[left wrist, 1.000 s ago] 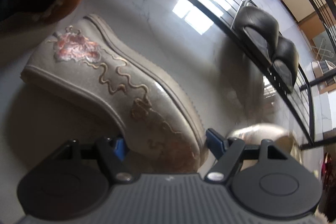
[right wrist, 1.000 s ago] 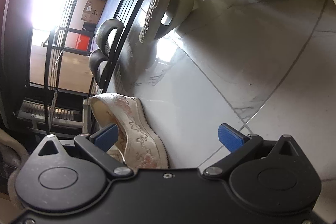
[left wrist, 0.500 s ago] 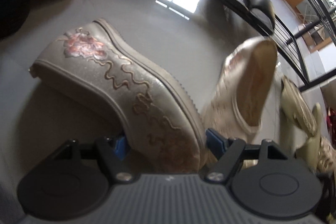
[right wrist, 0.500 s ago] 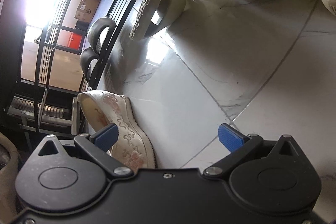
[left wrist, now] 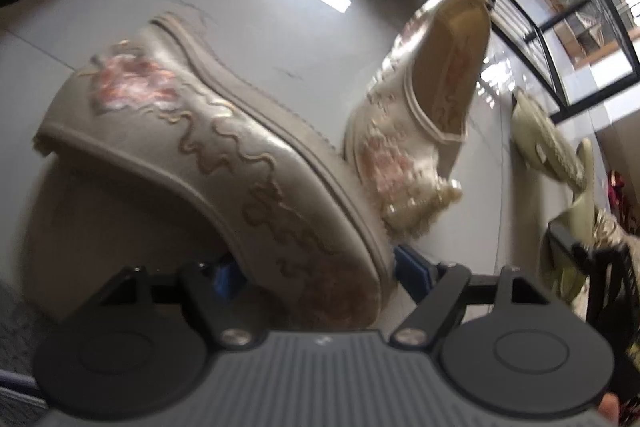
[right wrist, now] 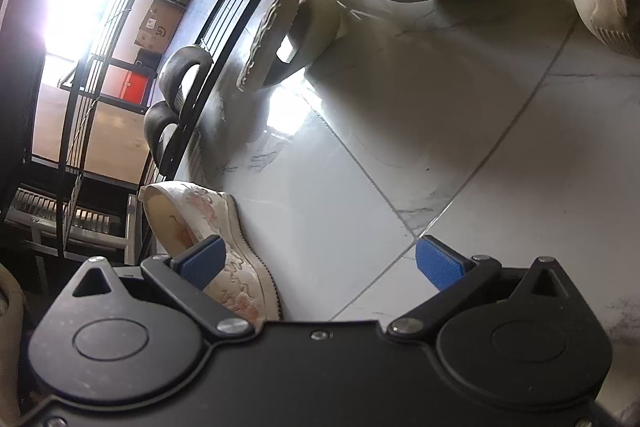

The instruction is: Organize scattered shoes

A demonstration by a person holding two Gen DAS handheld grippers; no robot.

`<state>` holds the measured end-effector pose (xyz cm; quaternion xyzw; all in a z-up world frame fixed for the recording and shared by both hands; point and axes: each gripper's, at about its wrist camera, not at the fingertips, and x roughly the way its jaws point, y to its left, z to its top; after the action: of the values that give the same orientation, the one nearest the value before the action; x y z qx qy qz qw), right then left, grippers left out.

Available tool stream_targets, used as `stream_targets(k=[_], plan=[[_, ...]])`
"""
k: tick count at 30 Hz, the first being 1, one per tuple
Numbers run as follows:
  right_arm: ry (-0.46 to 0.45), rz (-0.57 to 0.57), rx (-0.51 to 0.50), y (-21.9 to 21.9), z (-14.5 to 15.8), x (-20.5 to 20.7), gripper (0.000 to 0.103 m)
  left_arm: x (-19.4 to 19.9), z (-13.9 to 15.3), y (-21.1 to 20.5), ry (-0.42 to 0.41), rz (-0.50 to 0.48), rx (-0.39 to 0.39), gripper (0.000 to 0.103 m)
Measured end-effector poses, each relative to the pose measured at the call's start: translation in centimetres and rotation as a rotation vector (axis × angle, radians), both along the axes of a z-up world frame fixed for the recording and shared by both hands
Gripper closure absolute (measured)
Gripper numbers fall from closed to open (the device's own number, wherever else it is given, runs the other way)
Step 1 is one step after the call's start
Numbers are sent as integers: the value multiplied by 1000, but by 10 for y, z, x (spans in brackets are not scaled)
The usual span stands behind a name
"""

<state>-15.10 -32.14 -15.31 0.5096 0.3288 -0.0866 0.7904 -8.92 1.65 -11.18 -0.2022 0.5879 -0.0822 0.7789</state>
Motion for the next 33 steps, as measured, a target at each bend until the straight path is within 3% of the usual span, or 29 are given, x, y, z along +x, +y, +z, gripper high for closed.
stream_targets(k=[8,13,16,33], plan=[[-13,-24,20,-7,2,-5,0,-1,3,-29,-43,-92,-6,28],[-48,-23,58,-5,13,-7,0,-1,2,-28,-31,-90,-17,29],[-103,20,3,1,26,-8,0,-3,4,-24,-33,-91,-26,29],[-92,-22,4,-2,29,-20,0,-8,8,-26,-54,-94,-31,32]])
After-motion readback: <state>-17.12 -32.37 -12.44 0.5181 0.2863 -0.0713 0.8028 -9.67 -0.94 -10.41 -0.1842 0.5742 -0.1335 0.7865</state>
